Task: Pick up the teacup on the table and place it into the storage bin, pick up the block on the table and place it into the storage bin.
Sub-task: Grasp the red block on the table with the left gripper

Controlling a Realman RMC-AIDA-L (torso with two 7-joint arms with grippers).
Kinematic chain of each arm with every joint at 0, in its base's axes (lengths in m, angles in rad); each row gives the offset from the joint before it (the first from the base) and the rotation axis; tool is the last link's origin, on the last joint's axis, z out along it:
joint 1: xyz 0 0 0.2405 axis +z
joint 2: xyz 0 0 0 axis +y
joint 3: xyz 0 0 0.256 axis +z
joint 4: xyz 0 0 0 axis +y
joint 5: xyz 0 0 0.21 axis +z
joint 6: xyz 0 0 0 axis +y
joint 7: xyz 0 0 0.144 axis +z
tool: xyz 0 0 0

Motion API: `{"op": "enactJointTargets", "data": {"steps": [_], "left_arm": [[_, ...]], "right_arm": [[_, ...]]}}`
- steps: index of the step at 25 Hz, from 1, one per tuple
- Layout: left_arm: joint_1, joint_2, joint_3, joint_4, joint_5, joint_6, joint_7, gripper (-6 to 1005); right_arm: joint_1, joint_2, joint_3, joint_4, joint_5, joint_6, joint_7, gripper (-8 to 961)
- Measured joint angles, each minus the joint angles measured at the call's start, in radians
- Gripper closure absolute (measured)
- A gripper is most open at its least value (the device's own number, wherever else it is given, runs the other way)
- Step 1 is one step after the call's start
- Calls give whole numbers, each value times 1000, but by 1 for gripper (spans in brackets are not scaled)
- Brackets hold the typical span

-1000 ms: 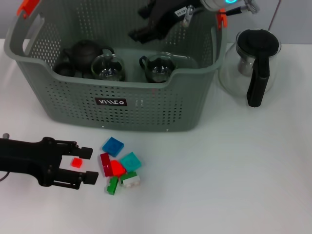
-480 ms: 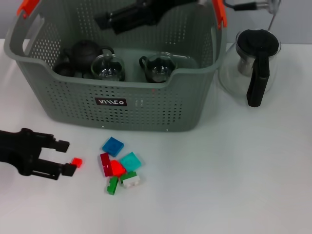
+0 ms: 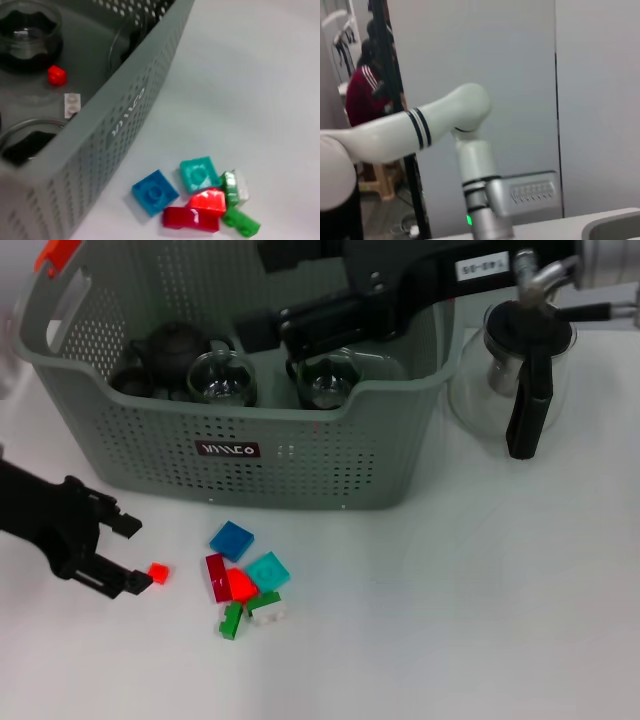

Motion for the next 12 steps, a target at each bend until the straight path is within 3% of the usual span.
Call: {"op": "enactJointTargets", "data": {"steps": [5,12], "left_arm": [[-32,-8,67,-18,41,-30,57,201],[-35,-26,173,-61,91,-81,80,202]], "right_arm": [[-5,-10,67,49,39,-94,22,30],[-12,-67,110,158,5,-228,7,31]]}}
